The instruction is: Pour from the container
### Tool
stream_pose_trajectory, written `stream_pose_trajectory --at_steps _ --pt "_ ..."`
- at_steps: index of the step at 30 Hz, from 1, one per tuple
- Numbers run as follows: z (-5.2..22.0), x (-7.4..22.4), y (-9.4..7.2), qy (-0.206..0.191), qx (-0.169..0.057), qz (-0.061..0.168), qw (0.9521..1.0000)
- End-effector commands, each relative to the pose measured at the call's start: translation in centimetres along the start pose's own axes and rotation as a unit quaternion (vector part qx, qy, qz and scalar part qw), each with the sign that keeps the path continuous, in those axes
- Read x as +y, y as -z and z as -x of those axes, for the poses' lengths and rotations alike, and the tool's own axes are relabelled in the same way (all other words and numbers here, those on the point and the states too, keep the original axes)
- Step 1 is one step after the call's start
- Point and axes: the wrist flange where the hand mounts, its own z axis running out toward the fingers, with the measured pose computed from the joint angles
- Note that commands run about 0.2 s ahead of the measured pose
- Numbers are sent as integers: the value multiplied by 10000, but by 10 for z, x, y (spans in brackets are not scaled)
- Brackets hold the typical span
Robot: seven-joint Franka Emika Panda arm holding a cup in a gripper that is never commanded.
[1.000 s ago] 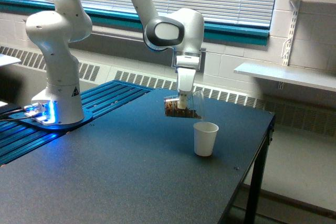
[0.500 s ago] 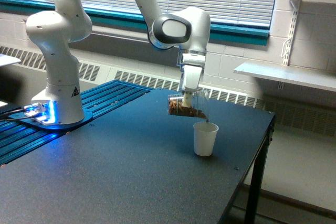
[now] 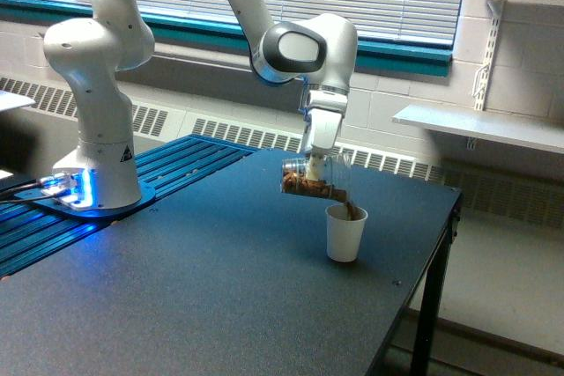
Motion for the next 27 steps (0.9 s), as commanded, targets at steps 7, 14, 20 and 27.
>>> stream_pose_trajectory --at_steps 7,14,20,27 --pt "0 -5 1 14 -14 129 9999" --pt "-1 -4 1 69 -80 207 9997" --pt "2 -5 -2 111 -143 279 9994" --pt "1 -6 -2 220 -169 381 9989"
